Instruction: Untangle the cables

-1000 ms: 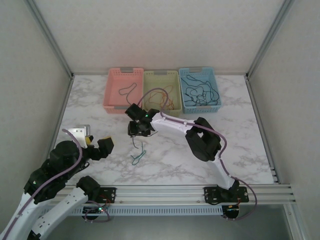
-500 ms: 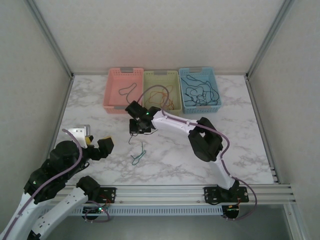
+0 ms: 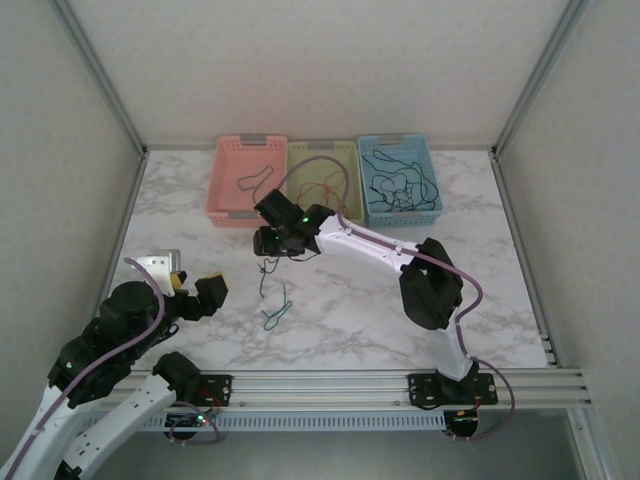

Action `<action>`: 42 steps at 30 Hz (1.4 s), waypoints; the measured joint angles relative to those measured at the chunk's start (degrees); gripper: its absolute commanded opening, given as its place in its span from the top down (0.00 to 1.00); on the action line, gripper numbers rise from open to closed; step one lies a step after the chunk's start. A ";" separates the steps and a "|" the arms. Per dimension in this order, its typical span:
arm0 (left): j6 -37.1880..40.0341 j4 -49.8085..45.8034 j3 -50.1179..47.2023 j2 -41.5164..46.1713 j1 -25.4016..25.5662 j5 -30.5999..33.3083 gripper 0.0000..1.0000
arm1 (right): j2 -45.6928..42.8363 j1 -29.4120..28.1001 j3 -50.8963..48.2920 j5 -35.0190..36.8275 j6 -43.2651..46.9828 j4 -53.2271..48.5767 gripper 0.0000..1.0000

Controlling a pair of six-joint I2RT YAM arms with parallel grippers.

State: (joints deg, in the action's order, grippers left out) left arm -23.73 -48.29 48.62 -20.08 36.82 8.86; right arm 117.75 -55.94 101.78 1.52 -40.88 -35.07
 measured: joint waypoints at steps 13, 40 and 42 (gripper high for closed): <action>0.02 0.00 0.00 0.00 0.00 -0.02 0.02 | 12.20 0.00 13.05 -0.22 28.26 -11.72 0.33; 0.20 0.00 0.00 0.00 0.00 0.00 0.02 | 18.60 -0.02 21.05 1.68 42.56 -20.02 0.96; 0.20 0.00 0.00 0.00 0.00 0.00 0.02 | 18.60 -0.09 21.14 1.53 42.56 -20.15 1.00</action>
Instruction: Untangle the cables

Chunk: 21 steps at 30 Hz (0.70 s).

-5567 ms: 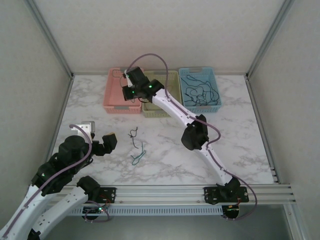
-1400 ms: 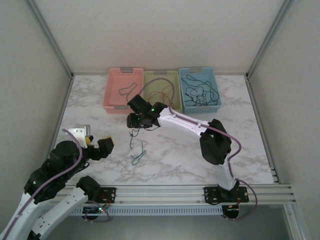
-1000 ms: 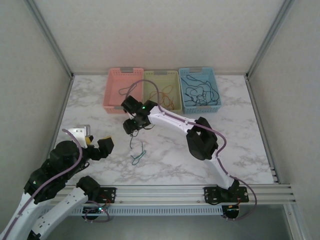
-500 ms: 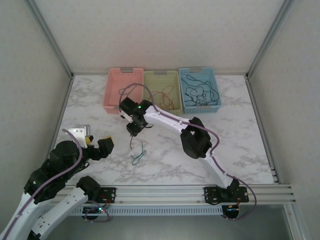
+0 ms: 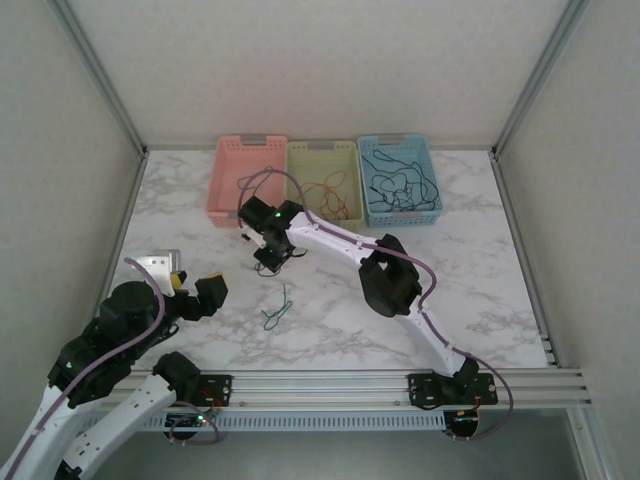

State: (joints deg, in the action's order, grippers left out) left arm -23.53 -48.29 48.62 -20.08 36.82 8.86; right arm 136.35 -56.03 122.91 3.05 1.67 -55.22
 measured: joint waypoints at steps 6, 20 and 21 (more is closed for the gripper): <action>0.00 0.00 0.00 0.00 0.00 0.00 0.02 | -2.97 -0.09 -2.12 0.48 -0.09 0.11 1.00; 0.00 0.00 -0.11 0.00 0.00 -0.02 0.02 | -30.58 20.26 -12.50 7.06 -5.70 3.58 1.00; 0.00 0.00 -0.11 0.00 0.00 -0.02 0.02 | -31.08 22.71 -13.55 7.72 -6.80 4.04 1.00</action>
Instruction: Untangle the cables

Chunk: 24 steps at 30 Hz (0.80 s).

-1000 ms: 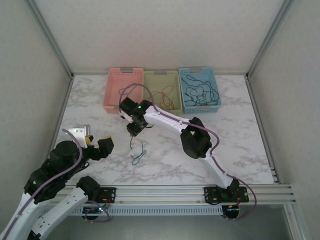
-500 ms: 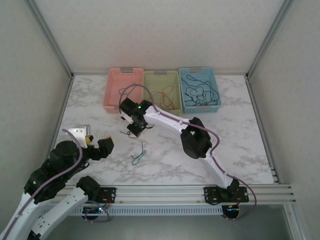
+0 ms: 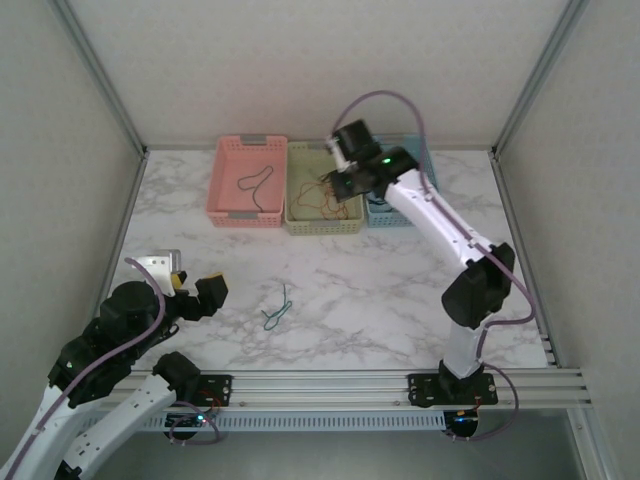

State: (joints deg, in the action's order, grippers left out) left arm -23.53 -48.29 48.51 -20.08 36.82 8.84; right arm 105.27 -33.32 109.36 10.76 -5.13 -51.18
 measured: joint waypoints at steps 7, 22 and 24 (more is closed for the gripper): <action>0.00 0.02 -0.11 0.00 0.00 0.00 0.02 | 2.78 14.47 -2.21 1.40 -6.82 0.98 1.00; 0.00 0.24 -0.31 -3.43 0.00 -1.05 0.06 | 6.36 18.60 -3.69 -4.66 -12.72 2.58 0.38; -0.11 0.37 -0.28 -6.40 0.00 -1.70 0.09 | 1.20 17.99 -8.17 -6.54 -13.00 3.91 0.39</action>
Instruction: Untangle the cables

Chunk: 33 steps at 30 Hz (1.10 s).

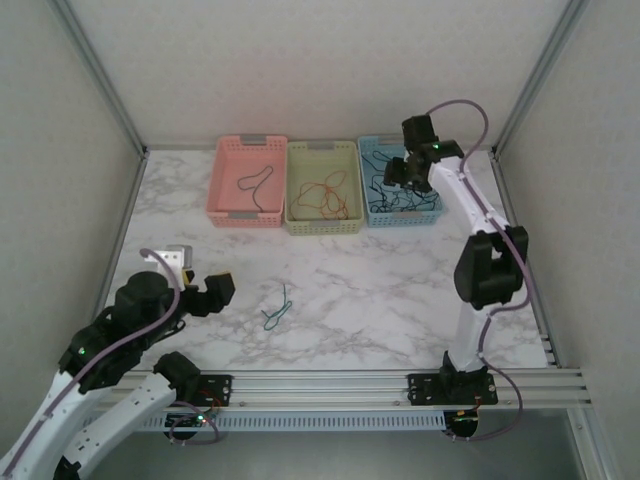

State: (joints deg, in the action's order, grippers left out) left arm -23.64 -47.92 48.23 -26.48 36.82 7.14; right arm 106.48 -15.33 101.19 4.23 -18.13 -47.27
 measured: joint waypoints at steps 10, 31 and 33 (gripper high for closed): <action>-2.14 2.67 -0.87 -15.89 1.70 -4.37 0.12 | -24.55 -1.11 -20.17 -7.50 -1.68 6.29 0.39; -4.39 18.53 -1.01 -59.67 17.27 3.65 0.37 | -30.45 -1.11 -30.73 -7.50 -1.57 7.54 0.39; -4.15 18.60 0.26 -60.63 17.27 3.67 0.38 | -30.60 -1.11 -30.73 -7.50 -1.38 7.63 0.39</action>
State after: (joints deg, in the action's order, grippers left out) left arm -27.79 -29.32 48.49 -87.11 54.08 10.81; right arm 75.88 -16.45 70.46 -3.27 -19.51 -39.64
